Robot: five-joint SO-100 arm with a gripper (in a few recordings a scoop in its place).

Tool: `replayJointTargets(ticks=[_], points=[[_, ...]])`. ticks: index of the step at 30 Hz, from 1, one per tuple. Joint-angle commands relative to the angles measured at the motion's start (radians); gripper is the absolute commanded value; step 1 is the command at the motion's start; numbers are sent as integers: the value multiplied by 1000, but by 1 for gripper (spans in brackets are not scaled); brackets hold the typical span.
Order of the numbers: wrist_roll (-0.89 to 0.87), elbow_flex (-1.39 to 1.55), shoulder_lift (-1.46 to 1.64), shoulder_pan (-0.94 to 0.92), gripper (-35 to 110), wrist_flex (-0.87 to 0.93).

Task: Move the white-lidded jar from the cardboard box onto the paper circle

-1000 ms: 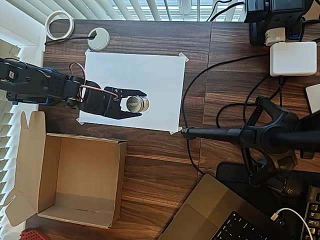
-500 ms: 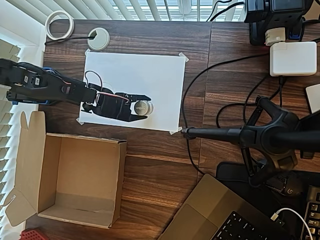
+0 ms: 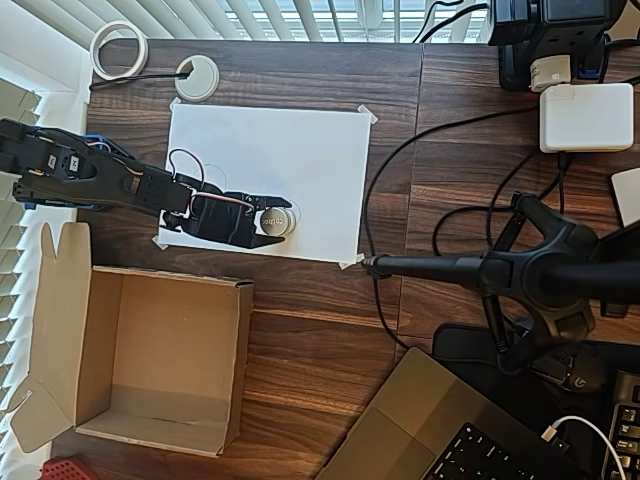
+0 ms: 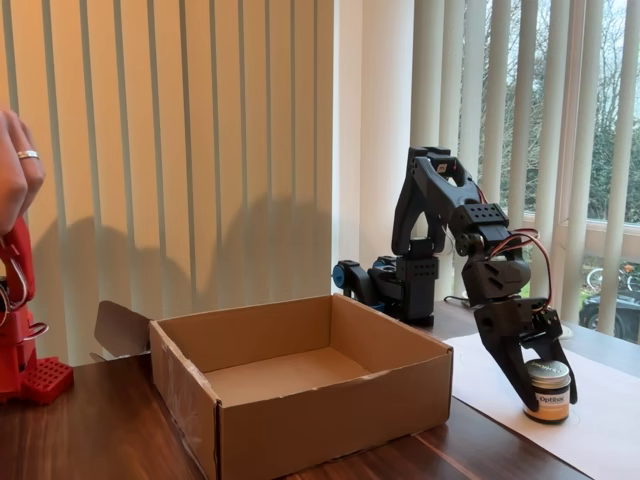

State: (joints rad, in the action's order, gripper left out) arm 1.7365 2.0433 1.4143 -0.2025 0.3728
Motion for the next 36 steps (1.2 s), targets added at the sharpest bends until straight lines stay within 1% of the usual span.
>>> replayJointTargets(ticks=[1, 25, 27, 30, 36], points=[[-5, -21, 67, 11, 11, -14], [-28, -77, 26, 28, 11, -15], [-29, -77, 26, 26, 13, -15], [-29, -77, 26, 21, 24, -18], [-26, -75, 26, 18, 33, -34]])
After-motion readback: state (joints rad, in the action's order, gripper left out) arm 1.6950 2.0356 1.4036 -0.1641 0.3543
